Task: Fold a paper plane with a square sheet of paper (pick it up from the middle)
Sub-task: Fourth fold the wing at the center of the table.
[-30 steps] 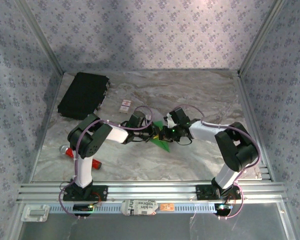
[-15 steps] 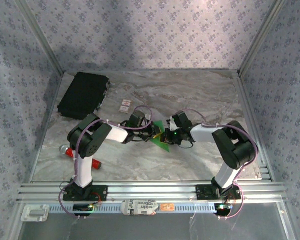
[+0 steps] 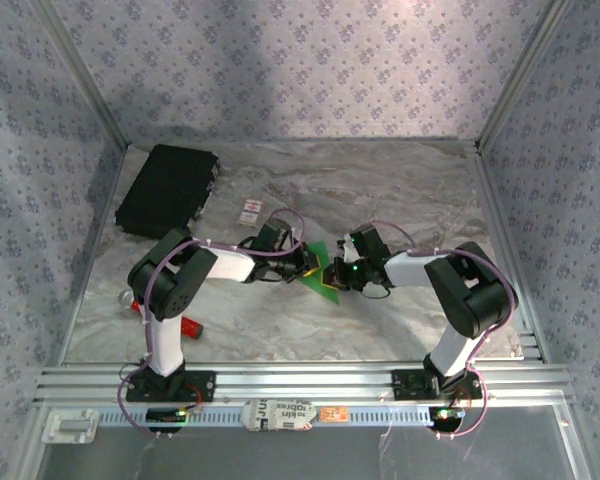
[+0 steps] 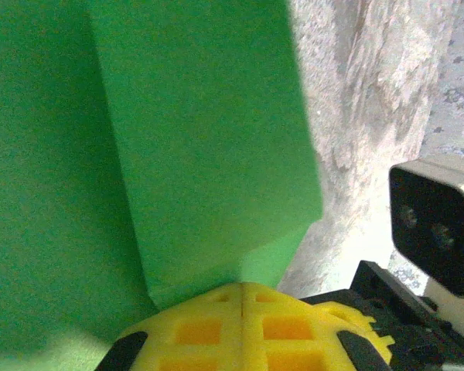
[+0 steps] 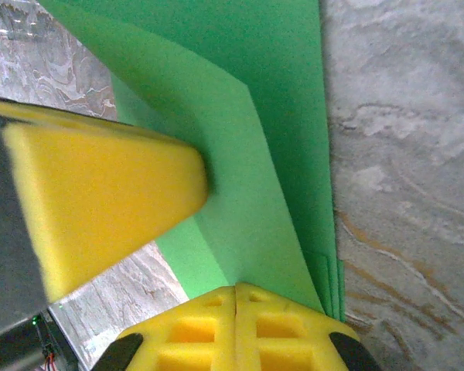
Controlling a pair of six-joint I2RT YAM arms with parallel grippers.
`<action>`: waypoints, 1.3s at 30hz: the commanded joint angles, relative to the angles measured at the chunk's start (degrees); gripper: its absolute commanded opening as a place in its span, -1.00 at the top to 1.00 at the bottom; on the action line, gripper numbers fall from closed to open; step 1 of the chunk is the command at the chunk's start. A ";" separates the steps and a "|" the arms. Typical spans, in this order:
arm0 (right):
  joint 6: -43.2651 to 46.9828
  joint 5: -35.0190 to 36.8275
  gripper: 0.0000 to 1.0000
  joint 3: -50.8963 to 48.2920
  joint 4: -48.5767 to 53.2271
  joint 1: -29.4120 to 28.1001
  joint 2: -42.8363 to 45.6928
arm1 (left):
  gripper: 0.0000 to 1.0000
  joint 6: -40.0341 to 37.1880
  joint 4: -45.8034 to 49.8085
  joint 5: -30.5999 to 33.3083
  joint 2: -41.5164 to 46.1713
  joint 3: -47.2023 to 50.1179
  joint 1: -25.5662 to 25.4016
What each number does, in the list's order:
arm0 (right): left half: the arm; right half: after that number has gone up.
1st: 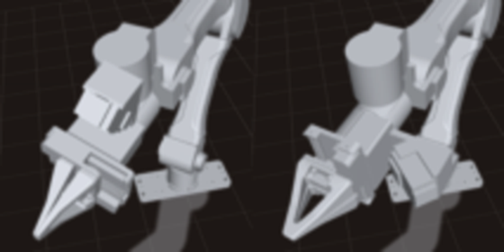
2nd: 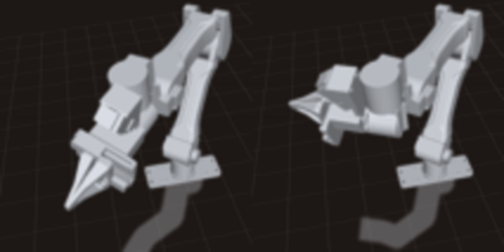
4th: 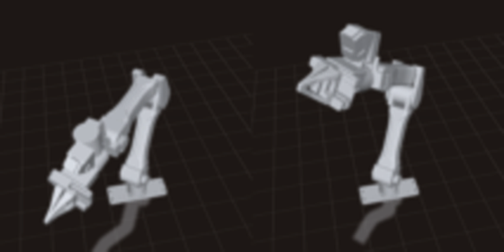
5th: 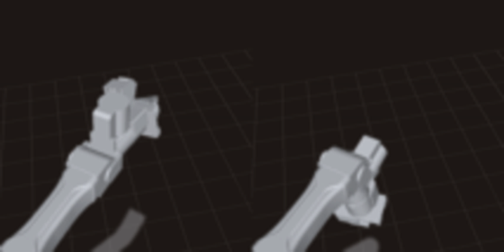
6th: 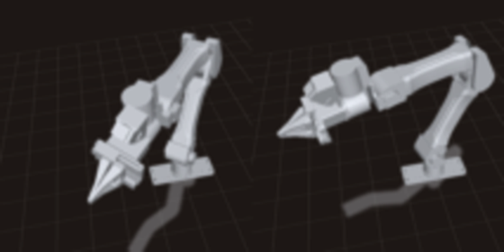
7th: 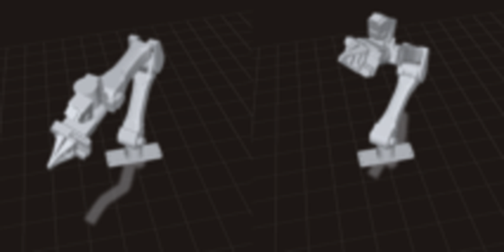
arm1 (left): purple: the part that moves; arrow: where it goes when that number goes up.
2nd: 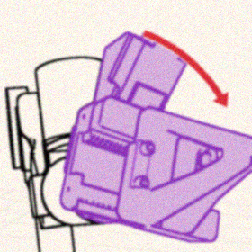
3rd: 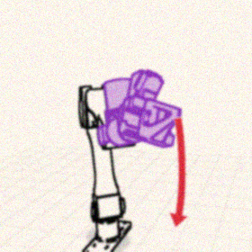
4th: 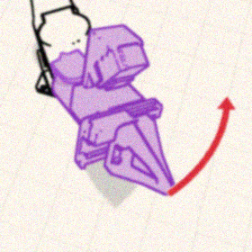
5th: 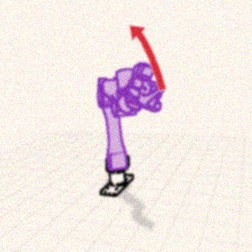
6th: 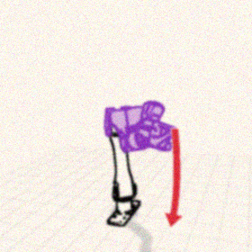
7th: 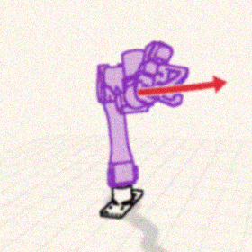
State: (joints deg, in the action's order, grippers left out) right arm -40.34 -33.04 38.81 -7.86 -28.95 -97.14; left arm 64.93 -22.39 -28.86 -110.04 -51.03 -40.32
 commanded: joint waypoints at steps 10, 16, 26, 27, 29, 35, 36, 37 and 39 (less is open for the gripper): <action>-0.20 2.71 1.00 -2.95 5.46 0.69 -1.85 | 0.94 -0.63 5.35 2.48 -3.47 -1.53 -1.17; 1.00 2.71 1.00 -3.30 6.32 0.66 -0.98 | 0.95 -0.70 9.00 6.06 -3.21 -2.19 0.29; 2.34 2.28 1.00 -4.35 6.39 0.73 -1.06 | 0.89 -2.59 13.09 5.92 -4.73 -7.42 4.12; 2.36 2.16 1.00 -4.37 6.35 0.72 -1.21 | 0.89 -2.89 13.41 5.88 -4.96 -7.83 4.45; 2.48 1.97 1.00 -4.44 6.39 0.75 -1.21 | 0.86 -3.30 14.25 5.75 -5.49 -8.70 5.21; 3.02 1.54 1.00 -4.62 6.63 0.78 -1.12 | 0.84 -5.05 17.15 5.88 -6.76 -11.39 7.00; 3.05 1.54 1.00 -4.73 6.71 0.74 -1.01 | 0.84 -5.24 17.46 5.90 -6.91 -11.64 7.31; 3.15 1.55 1.00 -4.78 6.84 0.74 -0.99 | 0.83 -5.44 17.84 5.94 -7.05 -12.04 7.69; 3.30 1.31 1.00 -4.84 6.90 0.74 -0.83 | 0.84 -5.76 18.49 5.92 -7.42 -12.81 8.24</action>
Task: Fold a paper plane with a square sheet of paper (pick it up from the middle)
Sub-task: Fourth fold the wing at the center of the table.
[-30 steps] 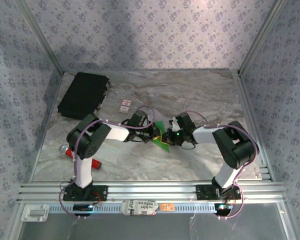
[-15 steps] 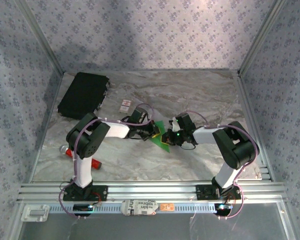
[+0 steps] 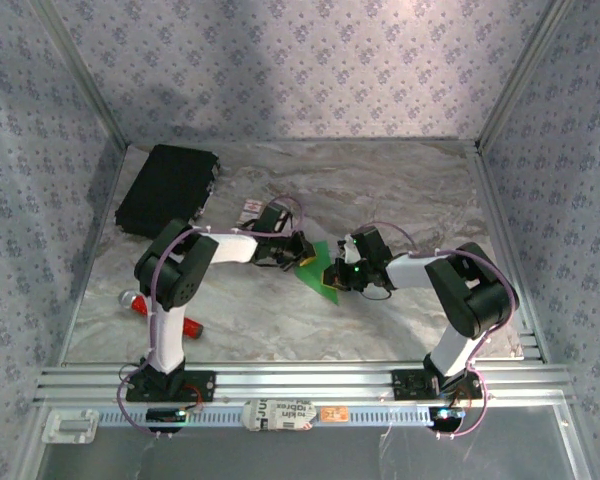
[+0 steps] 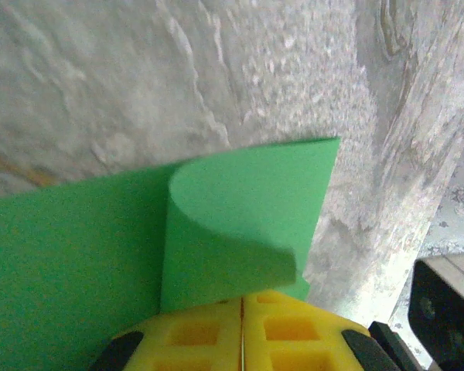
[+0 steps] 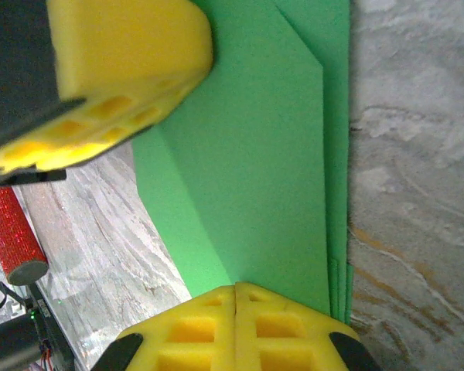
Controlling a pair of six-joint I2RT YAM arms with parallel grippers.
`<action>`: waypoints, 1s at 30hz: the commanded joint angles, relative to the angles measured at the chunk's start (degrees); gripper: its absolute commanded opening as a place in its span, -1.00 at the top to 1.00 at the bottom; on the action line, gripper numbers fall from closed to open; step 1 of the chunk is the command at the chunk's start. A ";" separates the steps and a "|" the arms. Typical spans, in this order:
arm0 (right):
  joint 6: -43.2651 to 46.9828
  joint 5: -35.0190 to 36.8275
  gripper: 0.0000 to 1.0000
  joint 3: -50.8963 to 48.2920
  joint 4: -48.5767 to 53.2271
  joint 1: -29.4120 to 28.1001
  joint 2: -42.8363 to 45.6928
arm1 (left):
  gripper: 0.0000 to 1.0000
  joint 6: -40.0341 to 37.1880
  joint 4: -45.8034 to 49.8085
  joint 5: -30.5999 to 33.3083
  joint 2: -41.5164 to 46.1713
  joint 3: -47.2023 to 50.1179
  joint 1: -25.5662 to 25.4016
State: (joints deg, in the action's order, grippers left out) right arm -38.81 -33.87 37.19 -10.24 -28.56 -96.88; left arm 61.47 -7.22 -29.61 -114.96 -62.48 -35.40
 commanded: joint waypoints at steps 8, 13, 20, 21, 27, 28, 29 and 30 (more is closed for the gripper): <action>2.29 1.95 1.00 -3.88 9.98 0.44 -0.30 | 0.83 -4.67 7.66 7.38 -4.20 -4.56 5.38; 2.27 1.91 1.00 -4.50 9.89 0.61 0.18 | 0.83 -5.47 8.85 7.72 -4.88 -5.61 6.63; 2.30 1.70 1.00 -4.91 9.72 0.89 0.32 | 0.83 -7.50 11.86 7.89 -5.72 -8.33 8.04; 2.32 1.70 1.00 -4.93 9.71 0.95 0.31 | 0.83 -7.80 12.34 8.03 -5.80 -8.66 8.30; 2.33 1.62 1.00 -5.24 9.62 1.00 0.37 | 0.83 -9.33 13.74 7.90 -5.89 -9.79 9.23; 2.32 1.65 1.00 -5.20 9.62 1.04 0.30 | 0.83 -9.68 13.99 7.69 -5.81 -10.06 9.21; 2.33 1.63 1.00 -5.20 9.54 1.09 0.36 | 0.83 -9.94 13.99 7.32 -5.53 -10.18 9.21; 2.31 1.66 1.00 -5.25 9.45 1.11 0.38 | 0.83 -10.09 13.86 7.08 -5.23 -10.20 9.10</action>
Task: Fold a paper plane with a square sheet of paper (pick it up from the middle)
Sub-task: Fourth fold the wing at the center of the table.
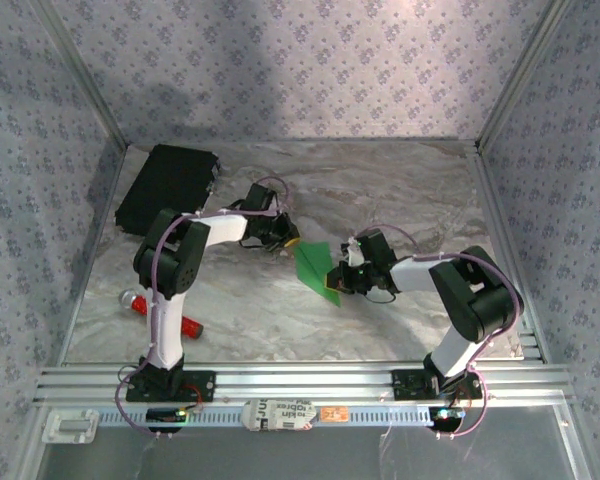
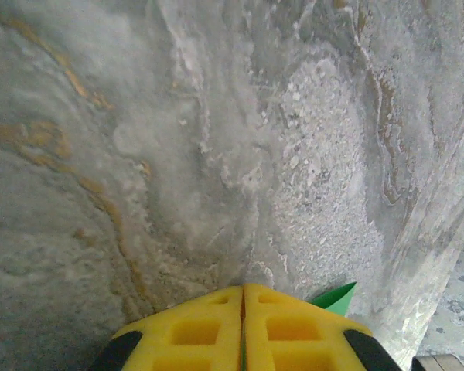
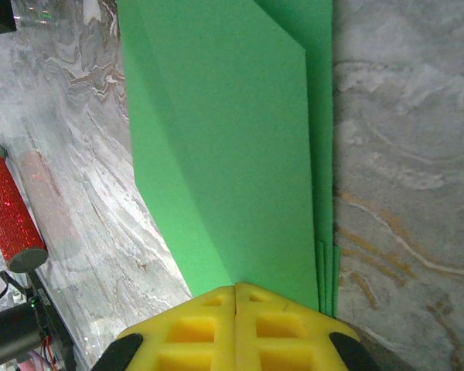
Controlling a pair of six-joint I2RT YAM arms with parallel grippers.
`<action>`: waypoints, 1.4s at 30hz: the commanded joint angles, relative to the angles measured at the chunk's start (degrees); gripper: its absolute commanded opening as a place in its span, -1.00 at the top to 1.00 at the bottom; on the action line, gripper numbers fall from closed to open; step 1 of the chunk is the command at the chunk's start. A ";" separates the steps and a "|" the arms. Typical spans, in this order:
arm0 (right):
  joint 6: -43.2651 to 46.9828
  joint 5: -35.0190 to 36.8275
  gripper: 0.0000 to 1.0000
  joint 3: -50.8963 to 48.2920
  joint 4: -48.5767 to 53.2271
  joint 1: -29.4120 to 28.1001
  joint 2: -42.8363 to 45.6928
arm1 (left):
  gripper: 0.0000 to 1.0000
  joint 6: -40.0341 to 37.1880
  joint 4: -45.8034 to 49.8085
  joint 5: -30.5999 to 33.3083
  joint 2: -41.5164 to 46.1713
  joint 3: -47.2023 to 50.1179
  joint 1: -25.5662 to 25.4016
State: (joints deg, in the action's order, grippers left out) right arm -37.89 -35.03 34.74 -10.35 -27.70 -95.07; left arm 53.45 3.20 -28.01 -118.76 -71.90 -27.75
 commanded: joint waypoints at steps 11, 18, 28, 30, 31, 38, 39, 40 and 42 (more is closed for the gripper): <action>1.37 2.86 1.00 -1.78 10.08 0.40 -2.05 | 0.73 -4.64 5.56 6.47 7.69 -1.68 -3.40; 1.40 3.56 1.00 -1.86 10.53 0.56 -1.35 | 0.77 -2.69 -3.30 1.63 6.48 2.97 -9.04; 1.41 2.53 1.00 -1.52 10.36 0.81 0.24 | 0.80 1.04 -9.51 0.29 1.99 8.97 -10.60; 1.41 1.89 1.00 -0.99 10.34 0.77 1.38 | 0.80 0.89 -9.69 0.64 1.70 10.14 -10.31; 1.37 1.55 1.00 -0.58 10.39 0.79 1.74 | 0.80 0.93 -9.86 0.61 1.60 10.64 -10.18; 0.30 0.63 1.00 5.70 11.59 -0.42 3.69 | 0.82 2.18 -12.08 -0.46 2.04 13.10 -10.19; 0.30 1.13 1.00 6.82 12.05 -0.77 3.21 | 0.83 2.18 -12.08 -0.47 2.04 13.13 -10.14; 0.20 1.68 1.00 7.64 12.23 -1.07 2.63 | 0.82 2.19 -12.06 -0.44 2.04 13.14 -10.17; -0.14 2.76 1.00 8.90 12.09 -1.62 0.65 | 0.83 2.27 -12.06 -0.47 2.05 12.93 -10.20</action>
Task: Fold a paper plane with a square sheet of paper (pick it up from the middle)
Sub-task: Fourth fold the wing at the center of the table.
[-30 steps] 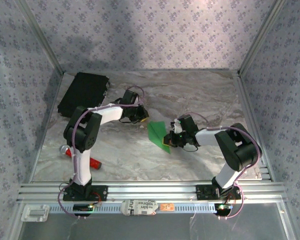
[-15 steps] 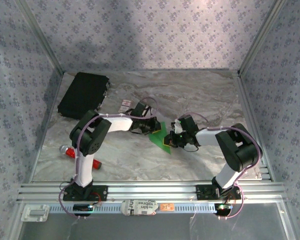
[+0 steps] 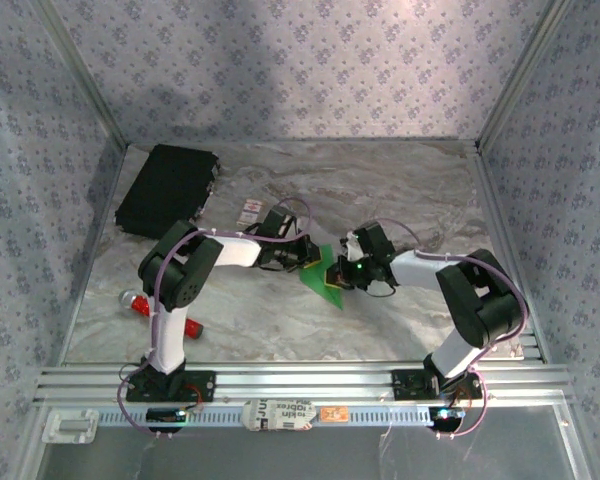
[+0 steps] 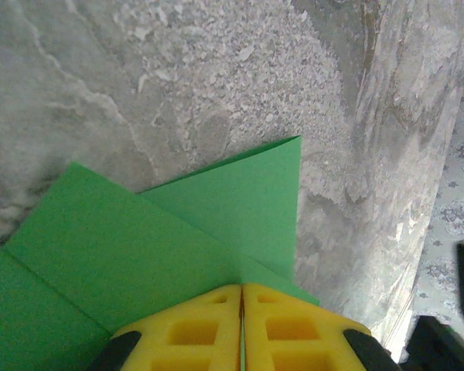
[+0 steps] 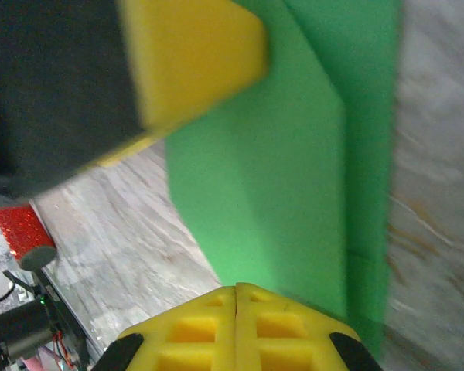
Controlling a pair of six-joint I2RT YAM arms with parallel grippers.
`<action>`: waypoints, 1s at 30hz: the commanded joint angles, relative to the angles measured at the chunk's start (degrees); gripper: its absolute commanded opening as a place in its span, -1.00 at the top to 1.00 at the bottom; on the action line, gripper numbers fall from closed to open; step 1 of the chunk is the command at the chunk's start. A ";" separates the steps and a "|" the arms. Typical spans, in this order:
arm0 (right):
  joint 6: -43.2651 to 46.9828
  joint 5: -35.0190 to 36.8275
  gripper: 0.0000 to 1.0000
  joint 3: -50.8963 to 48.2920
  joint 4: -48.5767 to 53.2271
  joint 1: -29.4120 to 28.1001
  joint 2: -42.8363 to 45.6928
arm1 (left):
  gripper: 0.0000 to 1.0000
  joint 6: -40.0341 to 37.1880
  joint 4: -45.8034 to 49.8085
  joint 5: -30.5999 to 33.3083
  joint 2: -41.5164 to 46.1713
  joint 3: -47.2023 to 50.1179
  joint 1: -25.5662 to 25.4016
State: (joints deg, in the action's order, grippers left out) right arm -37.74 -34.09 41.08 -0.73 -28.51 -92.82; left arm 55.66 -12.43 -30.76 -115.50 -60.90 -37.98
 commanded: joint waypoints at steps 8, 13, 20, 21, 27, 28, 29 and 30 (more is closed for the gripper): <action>0.60 5.97 1.00 2.98 5.05 -2.20 -7.78 | 0.82 0.24 3.81 2.63 -1.22 1.95 0.01; 0.59 4.84 1.00 -0.17 3.95 -1.96 -5.45 | 0.83 0.48 3.73 2.90 -1.38 2.37 0.01; 1.17 2.89 1.00 -0.19 5.31 -1.37 -2.39 | 0.84 0.68 3.81 3.15 -1.92 2.36 0.07; 1.25 2.54 1.00 -0.67 5.18 -1.29 -2.20 | 0.84 0.77 3.86 3.25 -1.99 2.39 0.12; 1.21 1.24 1.00 -4.86 3.73 -0.52 -1.05 | 0.85 1.20 3.40 3.19 -2.45 2.90 0.18; 1.08 1.12 1.00 -5.57 3.41 -0.36 -0.59 | 0.85 1.29 3.22 3.17 -2.44 2.98 0.22; 1.09 0.89 0.99 -6.00 3.35 -0.24 0.00 | 0.85 1.30 3.26 3.17 -2.45 3.00 0.20; 1.17 0.91 0.99 -6.65 3.57 -0.02 0.51 | 0.85 1.29 3.20 3.17 -2.51 2.98 0.24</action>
State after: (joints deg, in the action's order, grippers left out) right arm -37.50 -32.71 37.23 -1.76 -28.99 -93.41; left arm 57.12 -13.78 -30.74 -115.52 -60.20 -38.00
